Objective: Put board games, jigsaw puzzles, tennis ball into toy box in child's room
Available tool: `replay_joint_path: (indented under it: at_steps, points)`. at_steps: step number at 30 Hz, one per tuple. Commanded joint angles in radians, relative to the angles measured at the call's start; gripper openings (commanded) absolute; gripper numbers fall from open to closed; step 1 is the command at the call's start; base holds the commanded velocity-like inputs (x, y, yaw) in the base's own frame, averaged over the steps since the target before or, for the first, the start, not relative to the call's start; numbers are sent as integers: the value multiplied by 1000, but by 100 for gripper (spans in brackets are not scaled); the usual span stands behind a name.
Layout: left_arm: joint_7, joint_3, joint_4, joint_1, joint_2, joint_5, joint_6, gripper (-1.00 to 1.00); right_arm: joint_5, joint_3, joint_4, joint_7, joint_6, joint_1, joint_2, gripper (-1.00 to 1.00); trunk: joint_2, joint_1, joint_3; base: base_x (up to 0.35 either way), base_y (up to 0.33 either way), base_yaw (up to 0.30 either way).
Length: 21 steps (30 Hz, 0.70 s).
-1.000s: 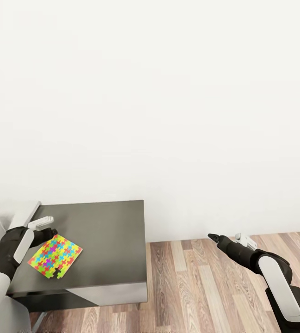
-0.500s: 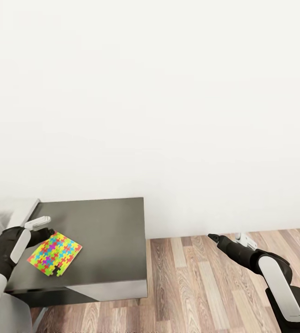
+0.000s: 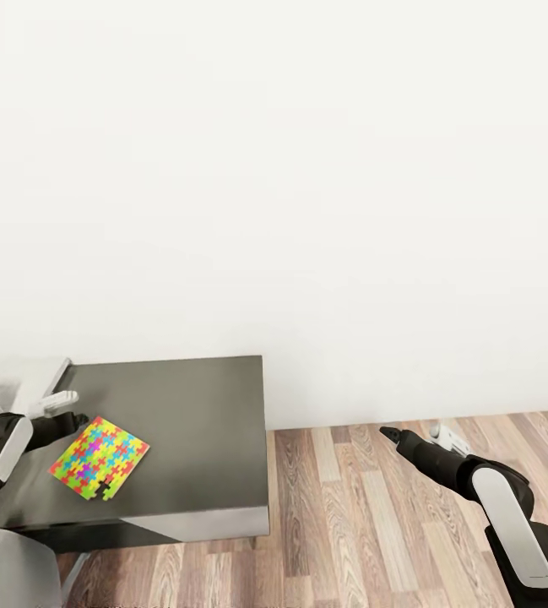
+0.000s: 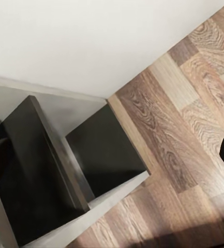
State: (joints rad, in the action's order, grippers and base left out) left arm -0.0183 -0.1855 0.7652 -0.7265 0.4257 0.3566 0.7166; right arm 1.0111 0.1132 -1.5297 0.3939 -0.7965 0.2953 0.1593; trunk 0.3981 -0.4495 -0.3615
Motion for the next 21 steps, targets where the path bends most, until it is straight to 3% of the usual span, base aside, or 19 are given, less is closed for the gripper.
replay_joint_path:
  at_steps: [1,21]
  points:
    - [3,-1,0,-1,0,5,6,100,11,0,-1,10,-3,1,0,100,2,0,-3,0,0,0]
    - [22,3,-3,-1,-1,1,6,100,11,0,-1,10,-3,1,0,100,2,0,-36,0,0,0]
